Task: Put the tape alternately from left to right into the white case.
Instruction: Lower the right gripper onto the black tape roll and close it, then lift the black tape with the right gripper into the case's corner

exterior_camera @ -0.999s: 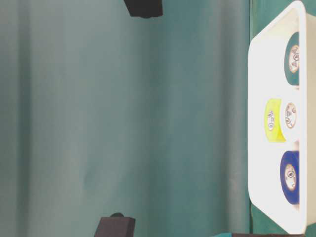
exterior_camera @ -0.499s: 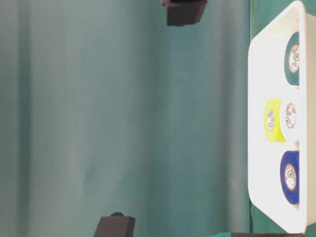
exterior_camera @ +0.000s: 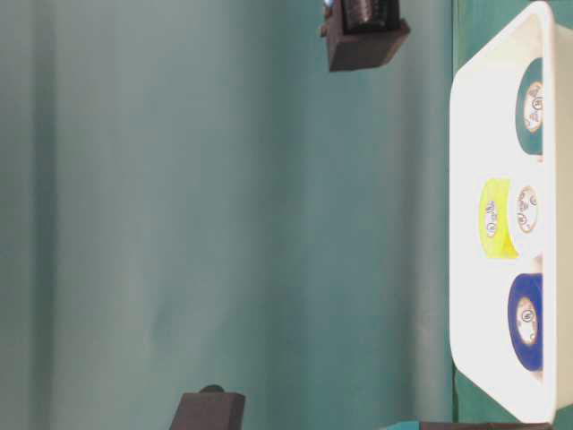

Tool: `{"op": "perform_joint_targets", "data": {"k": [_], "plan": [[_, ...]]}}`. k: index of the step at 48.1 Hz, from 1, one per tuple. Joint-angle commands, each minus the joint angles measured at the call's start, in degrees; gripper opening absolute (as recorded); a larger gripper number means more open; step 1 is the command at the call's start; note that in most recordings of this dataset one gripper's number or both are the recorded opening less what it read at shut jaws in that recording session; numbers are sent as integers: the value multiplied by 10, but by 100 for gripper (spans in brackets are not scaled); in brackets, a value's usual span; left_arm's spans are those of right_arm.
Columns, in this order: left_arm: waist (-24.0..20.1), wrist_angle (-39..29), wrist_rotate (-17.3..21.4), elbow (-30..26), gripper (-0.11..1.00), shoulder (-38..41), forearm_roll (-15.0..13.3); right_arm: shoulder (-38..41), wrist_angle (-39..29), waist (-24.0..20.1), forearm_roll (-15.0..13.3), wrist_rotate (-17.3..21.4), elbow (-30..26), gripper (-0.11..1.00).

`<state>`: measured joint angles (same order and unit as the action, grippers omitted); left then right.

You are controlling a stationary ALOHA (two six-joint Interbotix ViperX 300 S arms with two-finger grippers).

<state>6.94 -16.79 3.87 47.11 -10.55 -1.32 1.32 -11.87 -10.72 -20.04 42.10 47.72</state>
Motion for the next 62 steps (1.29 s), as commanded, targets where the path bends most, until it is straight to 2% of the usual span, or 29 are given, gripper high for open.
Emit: {"op": "perform_joint_targets", "data": {"k": [1,6,8,24,39,62], "plan": [[-2,3,-1,-8,53,-6,-2,-6,1,-1,1,1,-14,62],[-2,3,-1,-7,53,-6,-2,-6,0,-2,1,1,-18,32],[-2,4,-1,-6,53,-6,-2,-6,0,-2,2,1,-20,27],[-2,3,0,-6,53,-6,-2,-38,-4,-2,1,1,-29,27],[-2,4,-1,-8,53,-6,-2,-111,-53,-2,-3,-3,-41,27],[-2,4,-1,-9,53,-6,-2,-112,-62,10,-10,-6,-47,27]]}}
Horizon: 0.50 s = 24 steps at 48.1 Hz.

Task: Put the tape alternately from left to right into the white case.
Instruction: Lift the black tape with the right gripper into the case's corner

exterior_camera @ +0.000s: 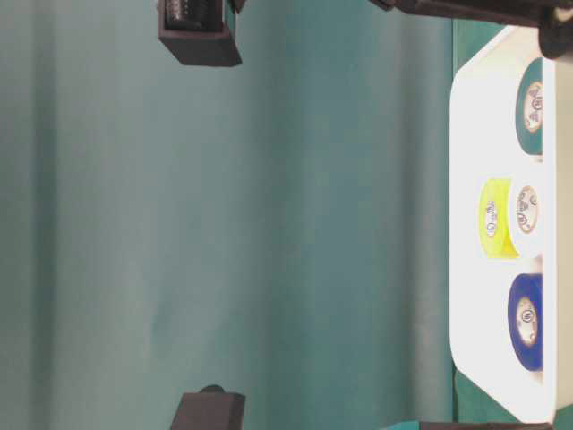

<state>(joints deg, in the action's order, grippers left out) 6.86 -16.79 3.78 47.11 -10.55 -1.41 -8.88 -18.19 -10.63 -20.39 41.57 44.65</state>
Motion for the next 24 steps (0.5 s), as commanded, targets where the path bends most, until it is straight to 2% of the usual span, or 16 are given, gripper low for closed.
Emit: {"op": "perform_joint_targets", "data": {"k": [1,6,8,15,24], "plan": [[-1,3,1,-10,53,-6,-1,-11,2,11,-11,-1,-18,27],[-1,3,1,-10,53,-6,-1,-11,2,31,-40,-1,-25,27],[-1,3,0,-10,53,-6,-1,-11,2,44,-62,0,-28,27],[-1,4,0,-10,53,-6,-1,-5,2,92,-113,0,-38,27],[-1,4,0,-10,53,-6,-1,19,5,173,-153,-1,-53,27]]}}
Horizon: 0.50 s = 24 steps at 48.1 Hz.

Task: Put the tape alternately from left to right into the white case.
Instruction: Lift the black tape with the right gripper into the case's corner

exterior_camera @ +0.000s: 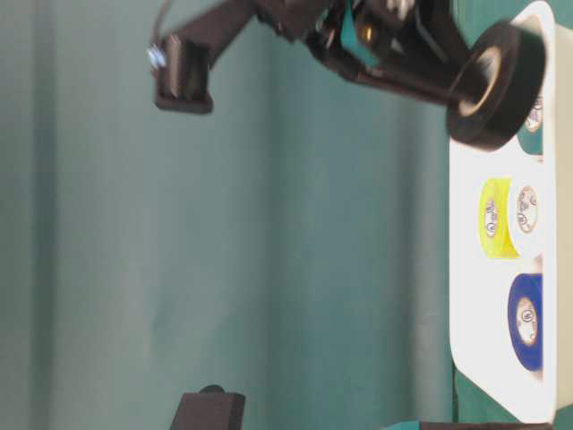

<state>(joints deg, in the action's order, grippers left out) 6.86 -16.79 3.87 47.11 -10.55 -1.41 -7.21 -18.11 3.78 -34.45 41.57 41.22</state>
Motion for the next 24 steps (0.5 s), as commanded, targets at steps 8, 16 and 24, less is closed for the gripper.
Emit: {"op": "perform_joint_targets", "data": {"k": [8,16,24], "plan": [[-1,4,-1,-11,53,-6,-1,34,11,93,-31,-1,-38,27],[-1,4,-1,-11,53,-6,-1,65,33,146,-52,-2,-54,27],[-1,4,-1,-11,53,-6,-1,93,63,194,-62,-1,-69,27]]}}
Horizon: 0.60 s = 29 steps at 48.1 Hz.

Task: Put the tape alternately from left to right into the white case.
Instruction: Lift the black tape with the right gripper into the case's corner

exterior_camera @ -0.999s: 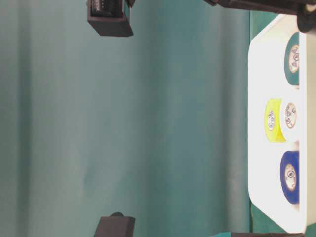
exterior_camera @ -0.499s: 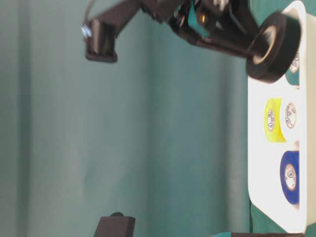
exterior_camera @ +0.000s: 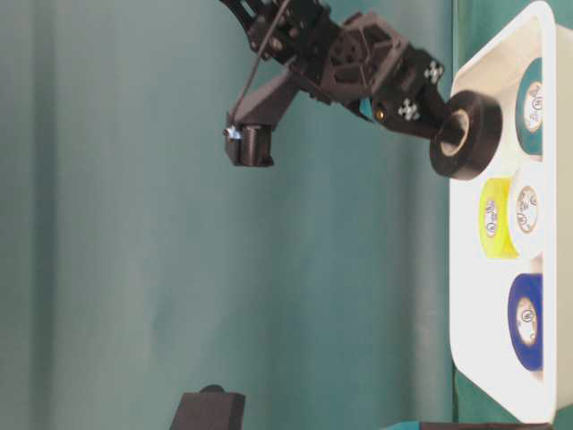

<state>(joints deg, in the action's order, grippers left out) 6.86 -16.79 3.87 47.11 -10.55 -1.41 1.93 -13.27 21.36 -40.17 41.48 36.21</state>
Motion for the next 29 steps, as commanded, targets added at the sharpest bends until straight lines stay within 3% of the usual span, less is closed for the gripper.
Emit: {"op": "perform_joint_targets", "data": {"k": [1,10,29], "plan": [[-1,4,-1,-11,53,-6,-1,5,18,25,-5,-1,-20,27],[-1,3,-1,-10,53,-6,-1,27,30,60,-5,0,-25,27],[-1,4,-1,-10,53,-6,-1,33,21,63,-5,3,-25,27]]}}
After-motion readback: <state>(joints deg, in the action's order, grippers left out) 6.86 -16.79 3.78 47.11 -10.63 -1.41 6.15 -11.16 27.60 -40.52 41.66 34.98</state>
